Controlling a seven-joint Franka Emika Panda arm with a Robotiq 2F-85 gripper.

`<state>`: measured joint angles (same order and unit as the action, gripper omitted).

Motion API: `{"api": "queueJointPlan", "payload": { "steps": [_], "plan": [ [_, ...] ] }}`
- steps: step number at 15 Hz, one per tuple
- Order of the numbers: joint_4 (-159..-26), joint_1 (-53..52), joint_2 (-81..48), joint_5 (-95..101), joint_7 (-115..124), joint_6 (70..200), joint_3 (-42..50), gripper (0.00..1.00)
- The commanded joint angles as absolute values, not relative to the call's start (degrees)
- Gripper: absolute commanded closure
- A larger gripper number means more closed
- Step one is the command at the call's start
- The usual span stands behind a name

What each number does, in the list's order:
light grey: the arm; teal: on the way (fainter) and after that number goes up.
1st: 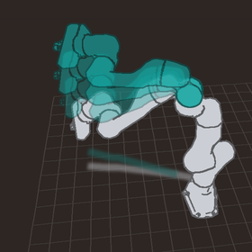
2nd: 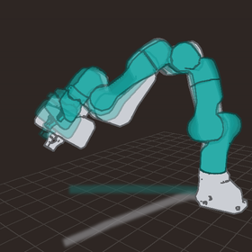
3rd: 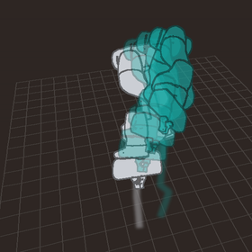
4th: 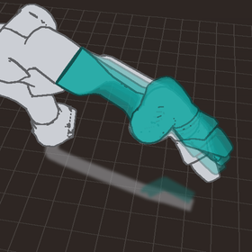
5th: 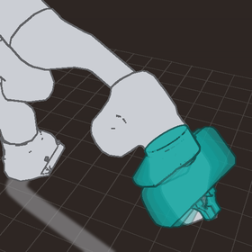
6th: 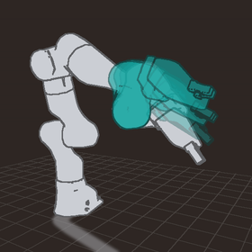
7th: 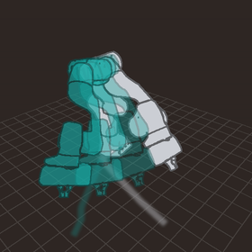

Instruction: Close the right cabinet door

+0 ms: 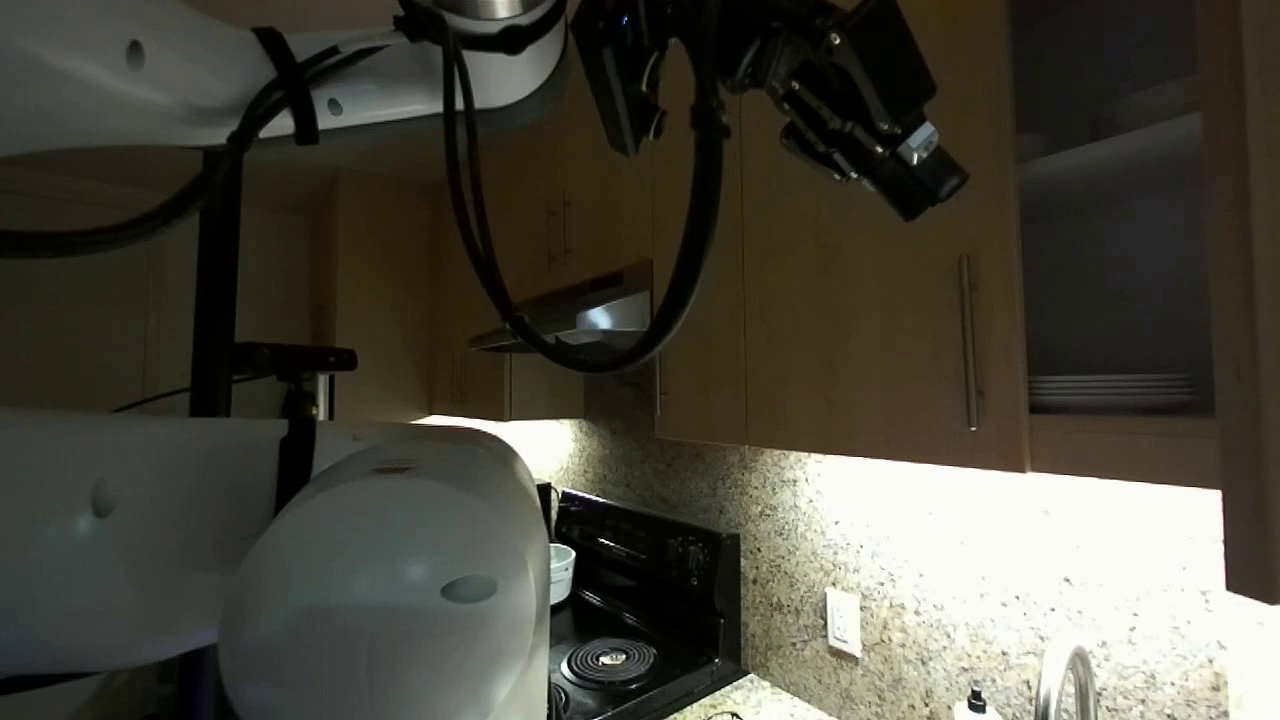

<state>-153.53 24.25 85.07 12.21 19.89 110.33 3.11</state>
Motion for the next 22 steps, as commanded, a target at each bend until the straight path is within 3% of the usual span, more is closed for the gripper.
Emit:
{"api": "queueJointPlan", "payload": {
  "steps": [1,4,8,22],
  "plan": [
    [-153.2,27.4,82.2,13.6,24.0,114.5,3.1,0.95],
    [-152.6,30.8,79.7,13.8,26.7,119.1,3.2,0.98],
    [-151.7,36.0,78.5,13.9,27.5,121.9,4.2,0.9],
    [-150.4,44.0,73.6,11.4,24.7,133.4,4.6,0.92]
  ]
}}
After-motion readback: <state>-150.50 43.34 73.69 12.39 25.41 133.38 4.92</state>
